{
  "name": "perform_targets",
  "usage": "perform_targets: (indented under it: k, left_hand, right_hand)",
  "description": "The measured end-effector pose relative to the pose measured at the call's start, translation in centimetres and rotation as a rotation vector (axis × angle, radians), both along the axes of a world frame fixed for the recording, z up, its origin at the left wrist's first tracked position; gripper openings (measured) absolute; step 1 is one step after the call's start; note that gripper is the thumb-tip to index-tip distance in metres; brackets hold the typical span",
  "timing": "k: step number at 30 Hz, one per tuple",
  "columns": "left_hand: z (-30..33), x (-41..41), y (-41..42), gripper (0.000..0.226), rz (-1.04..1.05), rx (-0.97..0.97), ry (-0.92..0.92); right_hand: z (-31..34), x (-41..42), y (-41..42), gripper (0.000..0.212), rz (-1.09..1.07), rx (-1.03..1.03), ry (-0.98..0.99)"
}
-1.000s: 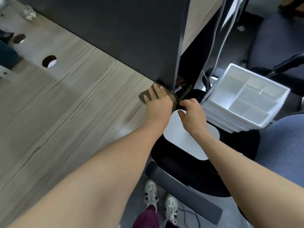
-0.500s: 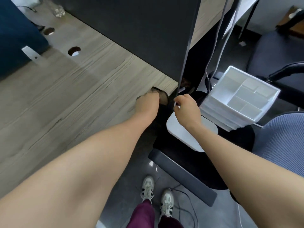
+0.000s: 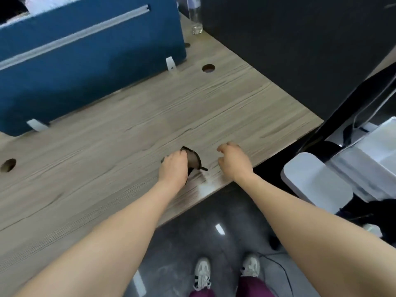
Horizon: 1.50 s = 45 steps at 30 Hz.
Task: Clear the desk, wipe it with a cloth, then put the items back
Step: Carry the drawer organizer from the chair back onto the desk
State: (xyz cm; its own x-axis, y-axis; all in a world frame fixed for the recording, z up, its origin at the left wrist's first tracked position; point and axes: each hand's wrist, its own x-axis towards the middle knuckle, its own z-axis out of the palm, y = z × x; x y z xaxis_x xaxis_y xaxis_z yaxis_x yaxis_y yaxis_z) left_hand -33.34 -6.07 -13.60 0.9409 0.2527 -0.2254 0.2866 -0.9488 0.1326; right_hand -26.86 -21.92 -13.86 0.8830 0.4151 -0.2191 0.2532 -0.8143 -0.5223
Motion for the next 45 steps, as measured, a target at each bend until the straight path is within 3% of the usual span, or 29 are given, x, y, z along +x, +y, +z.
perform_targets:
  k: [6,13,25,30,37,41,45]
  left_hand:
    - [0.6,-4.2,6.5,0.070,0.034,0.001,0.193]
    - [2.6,-1.0,3.4,0.050,-0.077,-0.163,0.012]
    - [4.1,8.3,-18.9,0.039,-0.503,-0.301,-0.053]
    - [2.2,13.3,-30.7,0.038,-0.617,-0.317,-0.035]
    - [-2.4,19.3,-43.2,0.041,-0.529,-0.446,0.046]
    - [-7.5,23.4,-47.1,0.048,-0.410,-0.457,0.094]
    - [-11.9,27.0,-49.6,0.057,-0.265,-0.504,0.129]
  right_hand:
    - [0.7,-3.6,7.5,0.042,0.081,-0.002,0.013]
    - [1.4,-3.7,5.5,0.046,-0.023,-0.020,0.010]
    - [2.9,0.7,-17.8,0.034,-0.544,-0.048,-0.090]
    - [1.3,3.1,-29.2,0.031,-0.756,-0.022,-0.038]
    - [-4.7,6.3,-42.4,0.031,-0.981,-0.042,0.041]
    - [-9.5,8.4,-47.1,0.033,-1.251,0.050,0.120]
    - [-13.6,10.0,-49.8,0.051,-1.440,0.167,0.226]
